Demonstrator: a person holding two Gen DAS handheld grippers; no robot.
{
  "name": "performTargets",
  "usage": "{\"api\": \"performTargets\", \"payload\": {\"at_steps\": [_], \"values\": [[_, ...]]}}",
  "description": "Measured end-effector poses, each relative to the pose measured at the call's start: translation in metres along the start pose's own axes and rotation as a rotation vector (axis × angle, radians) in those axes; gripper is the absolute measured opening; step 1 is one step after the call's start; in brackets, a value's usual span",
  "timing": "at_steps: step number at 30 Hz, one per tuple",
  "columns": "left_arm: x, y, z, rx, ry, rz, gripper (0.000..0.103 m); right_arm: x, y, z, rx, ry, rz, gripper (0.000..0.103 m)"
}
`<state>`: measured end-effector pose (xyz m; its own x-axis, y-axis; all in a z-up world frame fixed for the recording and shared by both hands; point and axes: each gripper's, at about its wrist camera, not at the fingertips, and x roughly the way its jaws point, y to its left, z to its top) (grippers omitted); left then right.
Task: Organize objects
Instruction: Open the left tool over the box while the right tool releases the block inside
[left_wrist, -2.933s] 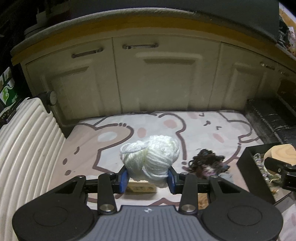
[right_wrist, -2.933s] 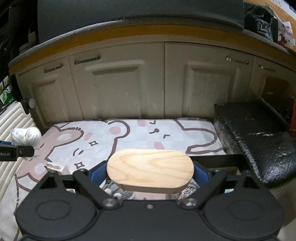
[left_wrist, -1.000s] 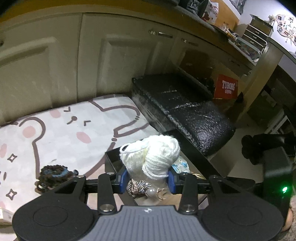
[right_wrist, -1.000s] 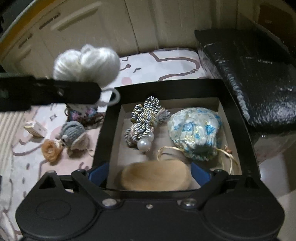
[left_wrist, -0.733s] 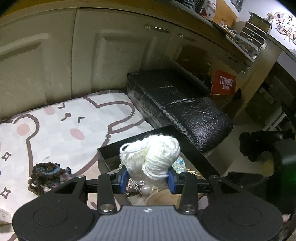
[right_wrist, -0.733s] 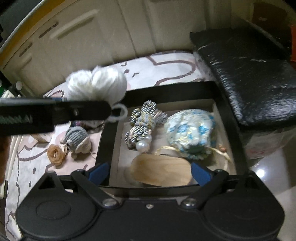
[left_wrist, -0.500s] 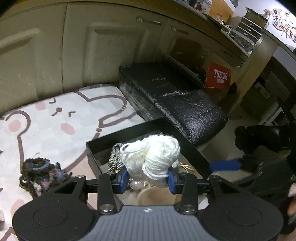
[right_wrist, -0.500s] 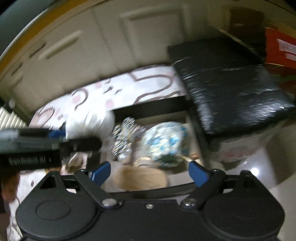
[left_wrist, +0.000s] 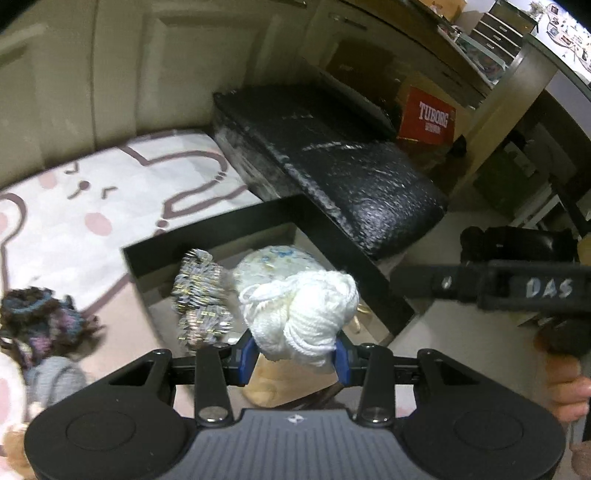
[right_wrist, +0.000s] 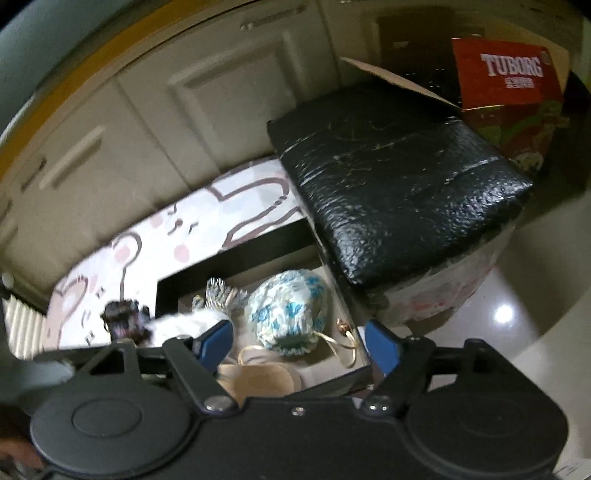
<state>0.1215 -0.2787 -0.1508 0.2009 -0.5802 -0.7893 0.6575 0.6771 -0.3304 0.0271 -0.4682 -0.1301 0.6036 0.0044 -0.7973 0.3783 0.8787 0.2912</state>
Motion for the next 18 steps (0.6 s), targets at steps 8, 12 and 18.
{"api": "performTargets", "payload": {"at_steps": [8, 12, 18], "values": [[0.037, -0.017, 0.002, -0.096, 0.021, -0.144, 0.043, -0.013, -0.007, 0.008, 0.022, -0.036, -0.016, 0.079], [0.051, -0.019, 0.002, -0.112, 0.032, -0.145, 0.063, -0.013, -0.010, 0.011, 0.026, -0.037, -0.026, 0.079], [0.050, -0.005, 0.002, -0.132, 0.045, -0.104, 0.072, -0.010, -0.009, 0.010, 0.013, -0.027, -0.023, 0.079]]}}
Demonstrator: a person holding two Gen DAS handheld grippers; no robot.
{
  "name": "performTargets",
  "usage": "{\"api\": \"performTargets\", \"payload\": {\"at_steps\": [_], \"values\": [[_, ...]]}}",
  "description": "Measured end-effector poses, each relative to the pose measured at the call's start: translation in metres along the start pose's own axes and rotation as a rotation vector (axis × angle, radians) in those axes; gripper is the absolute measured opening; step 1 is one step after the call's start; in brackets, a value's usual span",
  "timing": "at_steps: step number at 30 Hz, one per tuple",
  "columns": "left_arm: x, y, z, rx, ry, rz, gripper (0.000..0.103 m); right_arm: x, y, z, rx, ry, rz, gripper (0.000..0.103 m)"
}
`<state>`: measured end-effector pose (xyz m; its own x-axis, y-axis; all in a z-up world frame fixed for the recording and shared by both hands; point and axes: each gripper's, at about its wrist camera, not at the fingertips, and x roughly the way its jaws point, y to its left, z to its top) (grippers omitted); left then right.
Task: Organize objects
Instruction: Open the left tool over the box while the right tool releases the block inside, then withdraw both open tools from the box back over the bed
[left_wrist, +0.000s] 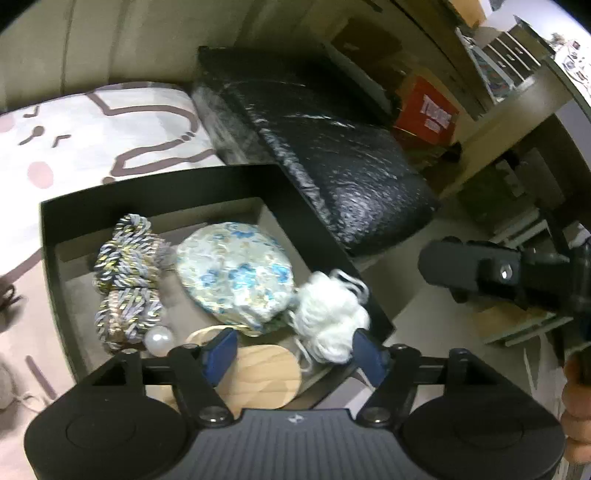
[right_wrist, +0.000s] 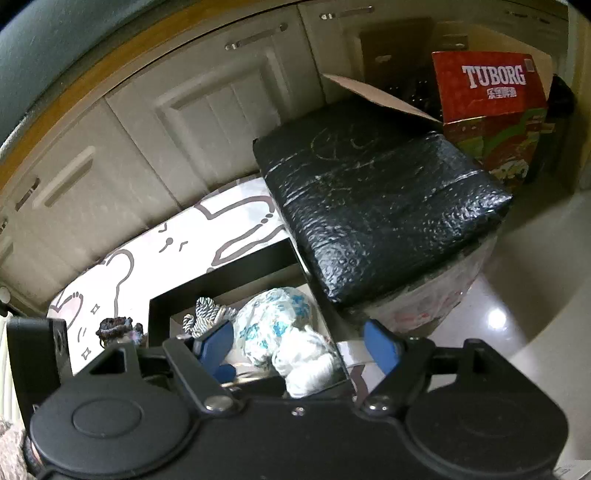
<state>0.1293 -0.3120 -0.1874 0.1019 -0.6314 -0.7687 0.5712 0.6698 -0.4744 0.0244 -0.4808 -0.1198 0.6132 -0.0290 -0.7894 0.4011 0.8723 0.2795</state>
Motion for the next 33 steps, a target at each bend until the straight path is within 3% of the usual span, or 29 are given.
{"api": "performTargets", "payload": {"at_steps": [7, 11, 16, 24, 33], "values": [[0.004, 0.006, 0.003, 0.027, 0.029, 0.055, 0.076, 0.002, 0.003, -0.002, 0.005, 0.008, 0.005, 0.079], [0.003, 0.004, -0.003, 0.093, 0.057, 0.067, 0.073, 0.000, 0.003, -0.002, -0.001, 0.005, 0.001, 0.079], [-0.004, 0.003, -0.001, 0.078, 0.069, 0.073, 0.071, -0.001, 0.004, -0.002, 0.000, 0.008, 0.000, 0.079], [-0.042, -0.005, 0.008, 0.093, 0.001, 0.123, 0.072, -0.012, 0.010, -0.003, -0.018, -0.012, 0.001, 0.079], [-0.094, -0.008, 0.012, 0.104, -0.065, 0.218, 0.082, -0.029, 0.022, -0.009, -0.054, -0.037, -0.010, 0.079]]}}
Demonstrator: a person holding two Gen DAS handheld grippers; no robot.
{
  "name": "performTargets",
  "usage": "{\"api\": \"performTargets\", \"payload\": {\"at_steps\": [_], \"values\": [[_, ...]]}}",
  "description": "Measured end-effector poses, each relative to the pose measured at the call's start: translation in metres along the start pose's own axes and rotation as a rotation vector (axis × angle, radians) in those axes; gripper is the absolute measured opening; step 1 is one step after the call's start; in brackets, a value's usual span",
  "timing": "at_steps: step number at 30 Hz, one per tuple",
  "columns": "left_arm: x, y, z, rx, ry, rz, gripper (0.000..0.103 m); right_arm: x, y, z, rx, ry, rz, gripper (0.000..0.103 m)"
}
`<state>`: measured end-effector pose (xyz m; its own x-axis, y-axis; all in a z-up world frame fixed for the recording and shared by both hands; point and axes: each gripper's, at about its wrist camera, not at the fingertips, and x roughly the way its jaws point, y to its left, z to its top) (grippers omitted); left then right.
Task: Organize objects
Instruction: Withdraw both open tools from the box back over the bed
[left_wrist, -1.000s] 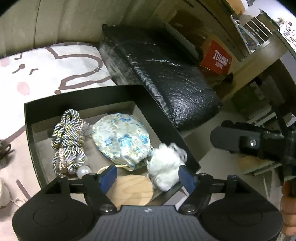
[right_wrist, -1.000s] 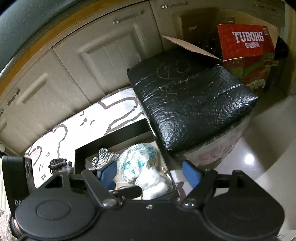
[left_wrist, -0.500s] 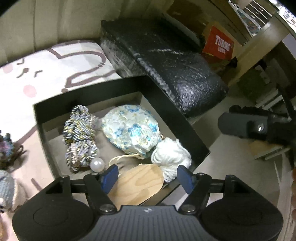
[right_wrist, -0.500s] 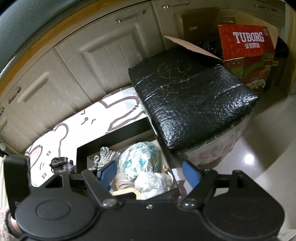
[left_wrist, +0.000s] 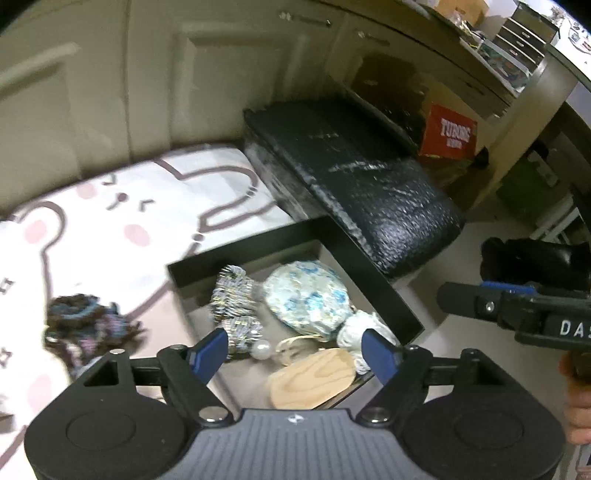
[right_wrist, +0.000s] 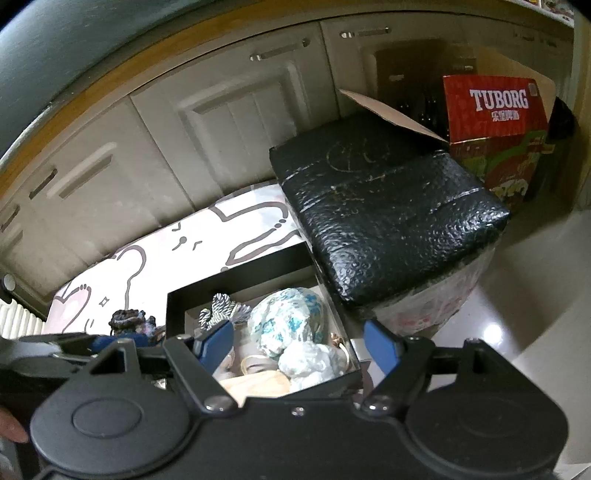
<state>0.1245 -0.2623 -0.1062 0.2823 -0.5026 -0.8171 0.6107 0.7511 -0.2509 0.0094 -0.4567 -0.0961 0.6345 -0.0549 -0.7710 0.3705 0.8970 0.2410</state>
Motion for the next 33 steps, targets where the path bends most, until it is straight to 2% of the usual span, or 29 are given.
{"api": "performTargets", "payload": {"at_steps": [11, 14, 27, 33], "values": [[-0.055, 0.013, -0.008, -0.027, -0.081, 0.086, 0.101, -0.028, 0.017, -0.011, -0.054, -0.040, -0.030, 0.080], [-0.068, 0.013, -0.013, -0.032, -0.105, 0.103, 0.103, -0.035, 0.021, -0.016, -0.066, -0.057, -0.036, 0.083], [-0.095, 0.010, -0.031, -0.002, -0.153, 0.146, 0.103, -0.068, 0.030, -0.032, -0.135, -0.139, -0.071, 0.103], [-0.098, 0.008, -0.035, -0.003, -0.166, 0.156, 0.103, -0.071, 0.023, -0.038, -0.116, -0.161, -0.065, 0.103]]}}
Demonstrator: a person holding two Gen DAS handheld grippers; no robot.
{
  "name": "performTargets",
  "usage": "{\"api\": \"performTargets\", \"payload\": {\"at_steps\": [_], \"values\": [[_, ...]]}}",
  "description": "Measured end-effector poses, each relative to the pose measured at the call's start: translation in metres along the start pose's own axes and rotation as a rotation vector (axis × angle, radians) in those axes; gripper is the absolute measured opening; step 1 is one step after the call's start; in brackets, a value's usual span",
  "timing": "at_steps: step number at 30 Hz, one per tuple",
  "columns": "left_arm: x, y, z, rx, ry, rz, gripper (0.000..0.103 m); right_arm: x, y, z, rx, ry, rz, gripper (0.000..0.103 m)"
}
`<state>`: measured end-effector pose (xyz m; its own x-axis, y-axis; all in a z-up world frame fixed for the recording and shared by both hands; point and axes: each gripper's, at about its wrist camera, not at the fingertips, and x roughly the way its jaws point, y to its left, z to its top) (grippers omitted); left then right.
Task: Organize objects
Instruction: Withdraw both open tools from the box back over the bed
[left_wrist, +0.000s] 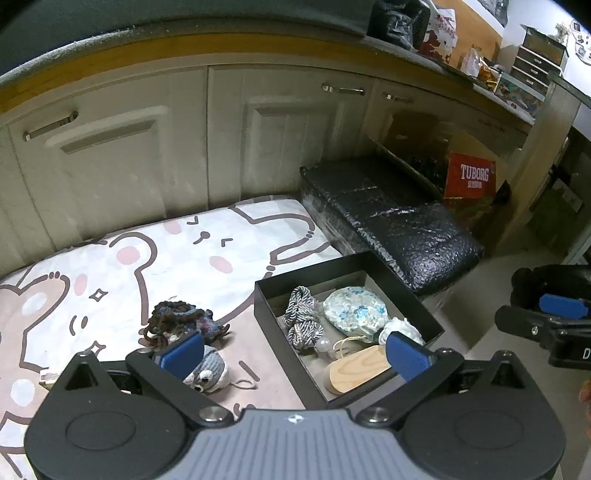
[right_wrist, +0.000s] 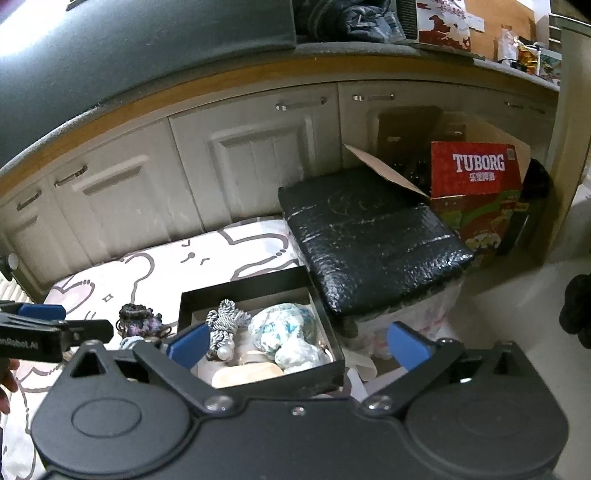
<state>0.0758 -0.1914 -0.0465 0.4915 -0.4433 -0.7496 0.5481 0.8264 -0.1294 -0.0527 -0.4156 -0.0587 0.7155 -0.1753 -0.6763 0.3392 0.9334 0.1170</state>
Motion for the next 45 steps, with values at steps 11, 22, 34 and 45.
{"api": "performTargets", "payload": {"at_steps": [11, 22, 34, 45], "values": [[0.003, 0.017, -0.010, -0.032, -0.007, 0.024, 0.103, 0.007, 0.000, -0.009, 0.009, 0.003, -0.015, 0.103], [-0.001, 0.055, -0.017, -0.062, -0.023, 0.079, 0.103, 0.021, 0.025, -0.012, -0.068, -0.024, -0.033, 0.103], [-0.020, 0.121, -0.026, -0.143, -0.059, 0.179, 0.103, 0.047, 0.077, -0.008, -0.111, -0.033, 0.035, 0.103], [-0.040, 0.177, -0.043, -0.203, -0.082, 0.266, 0.103, 0.064, 0.128, -0.005, -0.138, -0.041, 0.112, 0.103]]}}
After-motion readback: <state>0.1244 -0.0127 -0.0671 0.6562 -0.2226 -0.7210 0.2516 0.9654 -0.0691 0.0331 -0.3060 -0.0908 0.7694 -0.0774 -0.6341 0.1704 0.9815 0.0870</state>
